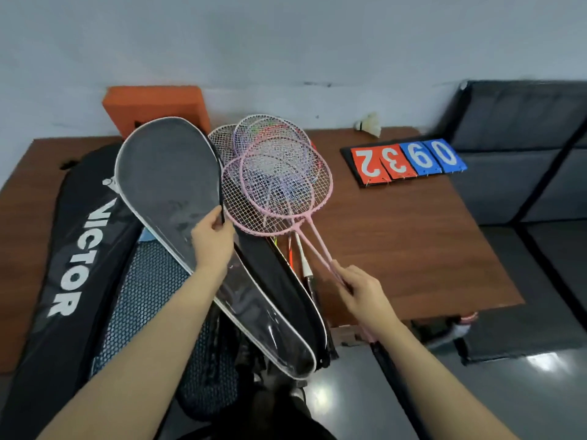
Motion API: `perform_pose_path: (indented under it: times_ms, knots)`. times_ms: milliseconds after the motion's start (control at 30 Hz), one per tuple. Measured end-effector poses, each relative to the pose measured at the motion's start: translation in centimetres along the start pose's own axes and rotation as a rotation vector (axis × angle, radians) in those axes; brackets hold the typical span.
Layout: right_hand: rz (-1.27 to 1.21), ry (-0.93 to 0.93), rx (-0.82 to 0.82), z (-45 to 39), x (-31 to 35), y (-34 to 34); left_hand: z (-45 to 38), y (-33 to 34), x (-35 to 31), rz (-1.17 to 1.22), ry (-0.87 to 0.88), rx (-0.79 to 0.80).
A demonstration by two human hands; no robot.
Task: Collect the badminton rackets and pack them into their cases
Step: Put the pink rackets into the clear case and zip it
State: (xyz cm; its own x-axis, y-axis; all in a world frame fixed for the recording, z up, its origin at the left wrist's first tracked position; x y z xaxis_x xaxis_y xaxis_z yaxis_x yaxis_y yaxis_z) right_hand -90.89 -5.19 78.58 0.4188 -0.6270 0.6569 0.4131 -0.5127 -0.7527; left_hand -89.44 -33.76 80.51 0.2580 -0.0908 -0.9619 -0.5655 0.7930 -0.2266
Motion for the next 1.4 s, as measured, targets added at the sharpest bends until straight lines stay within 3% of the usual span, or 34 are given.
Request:
perform_pose_path:
  times_ms: [367, 767, 967, 1233, 1400]
  knots:
    - [-0.192, -0.043, 0.135, -1.3, 1.8, 0.0, 0.2, 0.3, -0.6, -0.051, 0.047, 0.093]
    - [-0.196, -0.020, 0.358, -3.9, 4.9, 2.8, 3.1, -1.3, 0.0, -0.087, 0.099, 0.262]
    - [-0.266, 0.037, 0.308, -7.0, 7.4, 3.8, 3.2, -5.1, 0.6, -0.023, 0.111, 0.251]
    - [-0.444, 0.130, 0.260, -11.1, 12.3, 8.8, 0.6, -9.3, 2.8, 0.203, -0.026, 0.219]
    - [-0.507, 0.146, 0.185, -14.2, 15.3, 11.8, -0.5, -10.0, 3.2, 0.219, 0.001, 0.273]
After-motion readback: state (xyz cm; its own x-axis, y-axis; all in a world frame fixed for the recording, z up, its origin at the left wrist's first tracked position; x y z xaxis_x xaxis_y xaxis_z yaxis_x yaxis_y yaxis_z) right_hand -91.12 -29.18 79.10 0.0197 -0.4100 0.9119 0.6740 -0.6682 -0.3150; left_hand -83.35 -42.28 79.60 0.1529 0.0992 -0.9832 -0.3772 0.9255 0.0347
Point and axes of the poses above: each hand's wrist, its own z-axis away from the middle knuckle, its own y-axis out of the palm, x = y × z, the point moved 5 cm from there along -z, towards the middle knuckle, and after that the axes turned 9 degrees about x, right-handed, at the moved point
